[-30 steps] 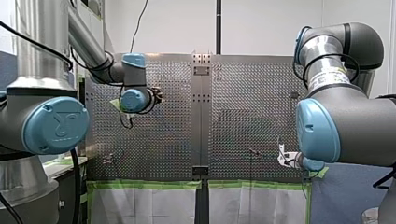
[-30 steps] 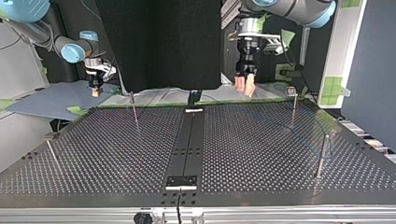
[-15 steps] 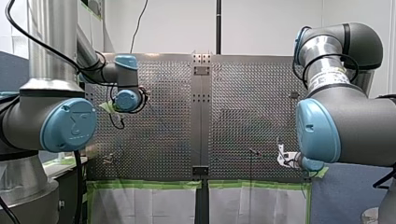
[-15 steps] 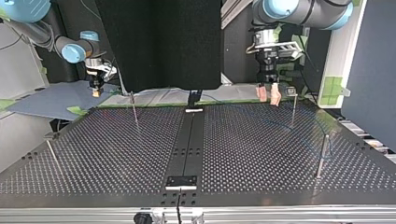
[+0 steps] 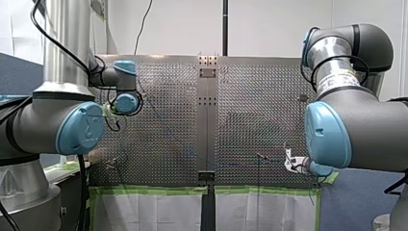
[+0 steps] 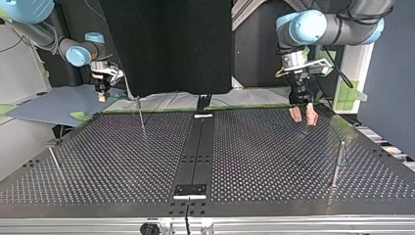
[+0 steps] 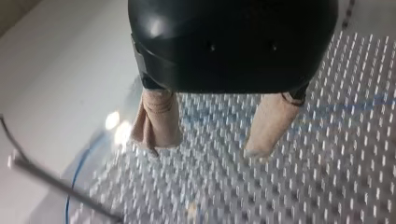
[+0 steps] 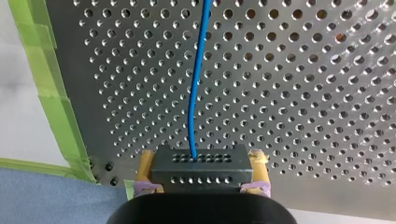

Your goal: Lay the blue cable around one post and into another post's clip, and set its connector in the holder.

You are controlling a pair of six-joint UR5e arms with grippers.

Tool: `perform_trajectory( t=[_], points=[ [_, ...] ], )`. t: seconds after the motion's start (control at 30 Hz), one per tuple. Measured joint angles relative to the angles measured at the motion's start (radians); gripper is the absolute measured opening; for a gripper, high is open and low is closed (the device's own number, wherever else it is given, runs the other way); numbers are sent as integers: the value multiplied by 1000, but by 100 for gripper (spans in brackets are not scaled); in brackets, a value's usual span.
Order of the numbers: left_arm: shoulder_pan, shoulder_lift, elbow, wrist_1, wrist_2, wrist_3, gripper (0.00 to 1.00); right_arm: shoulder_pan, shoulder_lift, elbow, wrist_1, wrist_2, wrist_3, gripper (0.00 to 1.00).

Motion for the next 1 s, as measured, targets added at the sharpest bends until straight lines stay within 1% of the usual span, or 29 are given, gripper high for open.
perform_trajectory(
  t=[0.13,0.23,0.33,0.47,0.6,0.77,0.87,1.0],
  points=[
    [44,-30,34,-3,-26,-9,100,0,0,0,-1,0,0,0],
    [77,-35,50,-4,-48,-15,100,1,0,0,-2,0,0,0],
    [97,-36,61,-4,-41,-30,100,1,0,0,-2,0,0,0],
    [107,-36,65,-3,-13,-49,100,1,0,0,-1,0,0,0],
    [109,-37,66,-2,1,-57,100,1,0,0,-1,0,0,0],
    [120,-37,66,25,30,-90,100,1,0,0,-1,0,0,0],
    [128,-38,71,46,27,-114,100,1,0,0,-1,0,0,0],
    [133,-39,90,55,21,-149,100,1,0,0,-1,0,0,0]
  ],
)
